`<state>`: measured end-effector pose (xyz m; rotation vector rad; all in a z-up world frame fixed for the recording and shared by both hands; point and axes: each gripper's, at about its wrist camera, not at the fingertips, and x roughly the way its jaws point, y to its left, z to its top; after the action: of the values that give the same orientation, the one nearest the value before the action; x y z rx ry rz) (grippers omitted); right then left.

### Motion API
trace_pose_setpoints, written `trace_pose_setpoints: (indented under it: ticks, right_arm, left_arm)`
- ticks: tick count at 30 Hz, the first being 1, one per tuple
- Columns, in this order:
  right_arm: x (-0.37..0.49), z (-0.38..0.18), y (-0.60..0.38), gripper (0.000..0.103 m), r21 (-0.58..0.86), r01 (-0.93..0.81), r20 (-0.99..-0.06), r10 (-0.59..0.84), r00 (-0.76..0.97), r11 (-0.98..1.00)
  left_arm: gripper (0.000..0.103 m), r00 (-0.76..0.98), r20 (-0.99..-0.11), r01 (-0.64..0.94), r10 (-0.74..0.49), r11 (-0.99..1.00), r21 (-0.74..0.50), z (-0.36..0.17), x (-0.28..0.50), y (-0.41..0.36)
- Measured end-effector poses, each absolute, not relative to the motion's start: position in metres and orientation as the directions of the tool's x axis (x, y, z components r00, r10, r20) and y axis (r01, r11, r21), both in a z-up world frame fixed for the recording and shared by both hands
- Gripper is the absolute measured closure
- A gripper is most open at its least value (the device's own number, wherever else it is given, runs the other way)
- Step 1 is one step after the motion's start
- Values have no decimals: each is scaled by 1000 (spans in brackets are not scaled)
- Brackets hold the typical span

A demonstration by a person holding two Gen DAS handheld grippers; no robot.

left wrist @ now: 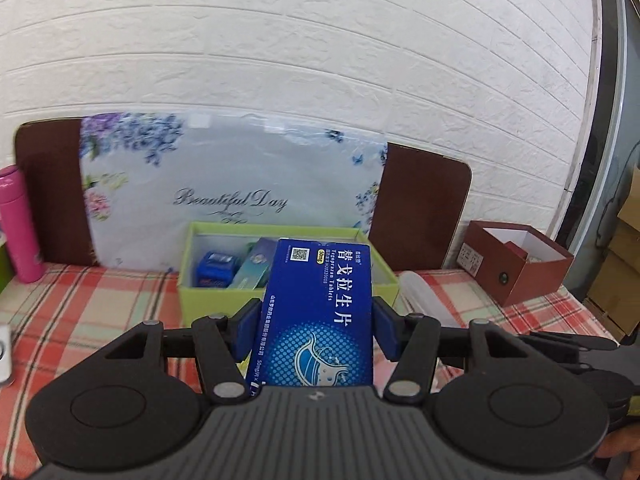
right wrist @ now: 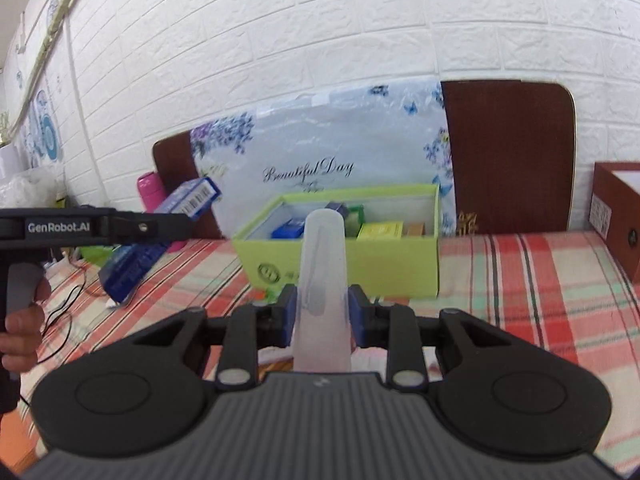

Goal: Organize objects
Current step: 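Carry the tube and blue box into the lime-green box and release both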

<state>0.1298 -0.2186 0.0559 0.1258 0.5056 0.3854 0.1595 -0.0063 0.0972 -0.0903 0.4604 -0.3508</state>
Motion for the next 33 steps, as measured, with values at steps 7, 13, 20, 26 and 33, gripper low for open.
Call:
trace_pose_setpoints:
  ticks: [7,13,20,26,33]
  right_arm:
    - [207,62,-214,76,168,-264,-435,312,845,950]
    - [270,48,-212,76,164,-210,-419,261,870,964]
    - [320,15,-207,76,140,-203,-443,245,862,969]
    - [340,-14,-199,75,93,-215,-469,233,852,972]
    - [307,-6,-207,18,16,-202,-365,194,910,979]
  left_arm:
    - [43,847,-419,288,-326,945,-153,108,233,-41]
    - [43,861,-414,241,-296,953,-181,98,295,-52]
    - [43,850,-448,225,-278,960,-168,71,344,-60]
    - [26,836,-464,238,-293,955,-175,42,361,-60]
    - [14,871,-428,181,-244,966,-182,46,340,-42]
